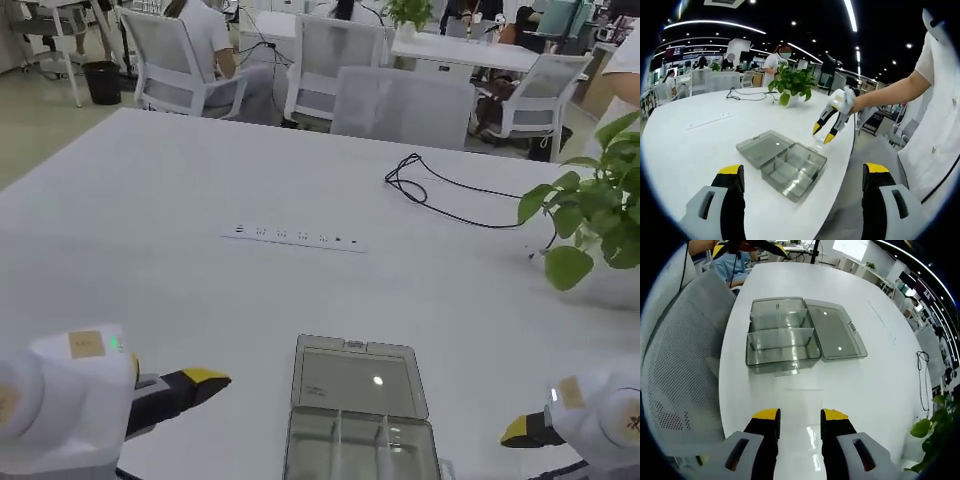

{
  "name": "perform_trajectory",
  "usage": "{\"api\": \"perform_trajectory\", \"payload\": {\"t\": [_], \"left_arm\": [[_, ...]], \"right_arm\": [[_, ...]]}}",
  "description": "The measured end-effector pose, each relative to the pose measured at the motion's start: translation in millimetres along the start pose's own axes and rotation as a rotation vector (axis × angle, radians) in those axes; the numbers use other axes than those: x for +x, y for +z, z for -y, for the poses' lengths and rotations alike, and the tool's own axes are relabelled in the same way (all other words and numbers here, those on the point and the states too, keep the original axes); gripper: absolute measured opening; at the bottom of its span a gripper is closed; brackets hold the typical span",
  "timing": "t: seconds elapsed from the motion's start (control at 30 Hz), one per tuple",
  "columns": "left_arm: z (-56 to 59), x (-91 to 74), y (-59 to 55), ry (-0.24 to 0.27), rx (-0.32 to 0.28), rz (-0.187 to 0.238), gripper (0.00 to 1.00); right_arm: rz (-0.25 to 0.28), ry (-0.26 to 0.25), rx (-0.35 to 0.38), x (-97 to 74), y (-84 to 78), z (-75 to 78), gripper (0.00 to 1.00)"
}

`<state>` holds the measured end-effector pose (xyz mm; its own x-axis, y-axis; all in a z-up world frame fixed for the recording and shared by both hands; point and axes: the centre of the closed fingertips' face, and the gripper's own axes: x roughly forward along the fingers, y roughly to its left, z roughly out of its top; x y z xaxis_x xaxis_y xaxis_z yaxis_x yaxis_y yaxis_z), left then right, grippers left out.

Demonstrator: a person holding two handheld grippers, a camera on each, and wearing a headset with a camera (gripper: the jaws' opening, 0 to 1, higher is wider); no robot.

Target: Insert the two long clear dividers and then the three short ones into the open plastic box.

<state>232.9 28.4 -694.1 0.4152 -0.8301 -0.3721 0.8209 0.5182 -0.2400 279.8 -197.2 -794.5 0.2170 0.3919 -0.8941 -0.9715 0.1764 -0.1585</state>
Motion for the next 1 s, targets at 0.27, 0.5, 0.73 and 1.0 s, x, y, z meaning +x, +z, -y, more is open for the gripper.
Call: {"api": "perform_trajectory", "payload": {"t": [0.27, 0.5, 0.73, 1.0], "left_arm": [[4.6, 3.4, 7.6, -0.012, -0.001, 0.009, 1.0], [9.6, 9.2, 16.0, -0.034, -0.005, 0.013, 1.0], [19.3, 16.7, 35.5, -0.055, -0.057, 0.063, 0.96], [35.4, 32.8, 48.9, -0.106, -0.221, 0.095, 0.82]], "right_arm": [[0.036, -0.057, -0.033, -25.8, 24.5, -6.1, 0.33], [0.062, -0.094, -0.083, -42.0, 50.7, -16.9, 0.33], [0.096, -0.125, -0.123, -57.0, 76.1, -29.7, 0.33], [0.131, -0.153, -0.15, -70.9, 103.2, -39.9, 0.33]]}}
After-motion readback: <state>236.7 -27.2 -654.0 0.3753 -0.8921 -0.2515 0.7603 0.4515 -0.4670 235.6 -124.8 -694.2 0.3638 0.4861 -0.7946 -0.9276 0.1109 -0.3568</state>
